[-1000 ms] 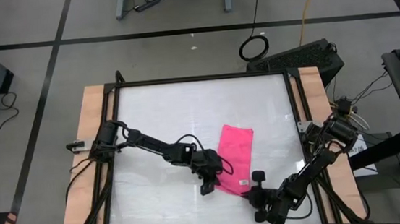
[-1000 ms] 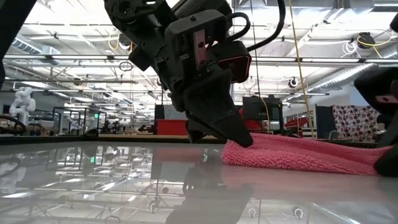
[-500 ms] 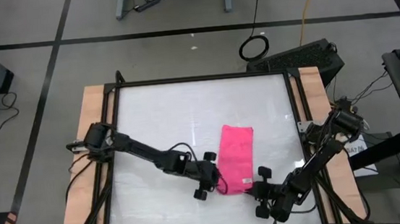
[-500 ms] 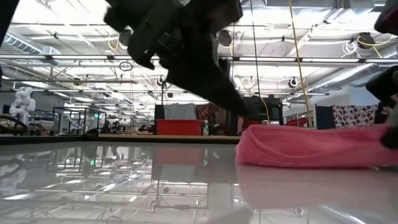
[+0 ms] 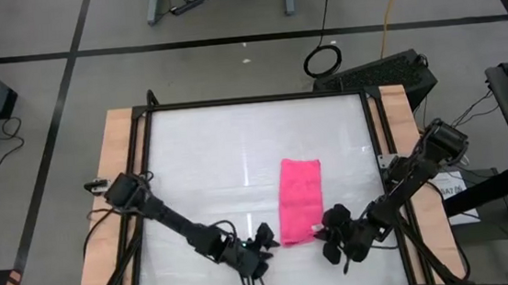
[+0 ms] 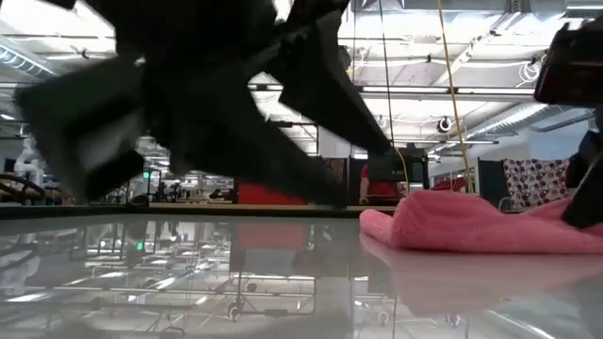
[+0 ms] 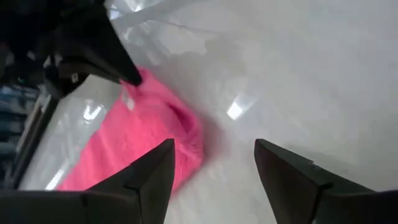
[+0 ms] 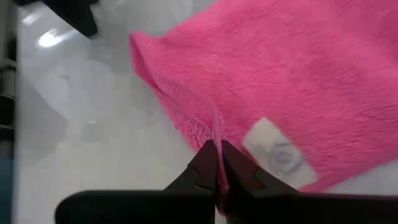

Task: Roll towel
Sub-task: Roll the pink towel

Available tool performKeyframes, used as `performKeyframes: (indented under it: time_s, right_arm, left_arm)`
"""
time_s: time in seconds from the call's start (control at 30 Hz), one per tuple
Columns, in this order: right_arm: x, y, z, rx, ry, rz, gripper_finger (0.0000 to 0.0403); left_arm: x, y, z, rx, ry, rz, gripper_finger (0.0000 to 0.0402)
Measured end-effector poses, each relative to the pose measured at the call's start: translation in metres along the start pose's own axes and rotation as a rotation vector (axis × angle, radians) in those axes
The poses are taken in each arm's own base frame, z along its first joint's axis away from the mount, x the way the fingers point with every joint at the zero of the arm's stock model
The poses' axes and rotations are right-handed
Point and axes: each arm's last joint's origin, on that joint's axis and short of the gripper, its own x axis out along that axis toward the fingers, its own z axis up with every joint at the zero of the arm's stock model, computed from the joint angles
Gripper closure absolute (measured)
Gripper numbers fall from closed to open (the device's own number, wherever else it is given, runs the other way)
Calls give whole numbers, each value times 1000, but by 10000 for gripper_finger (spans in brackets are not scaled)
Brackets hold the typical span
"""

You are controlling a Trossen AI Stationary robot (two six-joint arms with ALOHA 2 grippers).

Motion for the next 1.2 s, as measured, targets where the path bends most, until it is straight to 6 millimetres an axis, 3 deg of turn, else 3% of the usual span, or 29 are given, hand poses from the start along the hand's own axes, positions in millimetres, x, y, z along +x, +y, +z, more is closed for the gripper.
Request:
performKeyframes:
  time_s: [0.17, 0.47, 0.63, 1.07, 1.2]
  right_arm:
    - [6, -3, 7, 66, 21, 52, 403]
    - [13, -6, 19, 111, 59, 81, 402]
    - [13, -2, 22, 109, 42, 123, 402]
    - [13, -1, 22, 103, 36, 129, 402]
    - [13, -1, 22, 102, 36, 129, 402]
  left_arm:
    - [14, -9, -4, 48, 5, 50, 176]
    - [18, 0, -5, 67, 2, 101, 175]
    - [26, 9, -18, 21, 40, 100, 175]
    - [28, 6, -31, -12, 88, -72, 176]
    - [24, 6, -32, -14, 104, -114, 196]
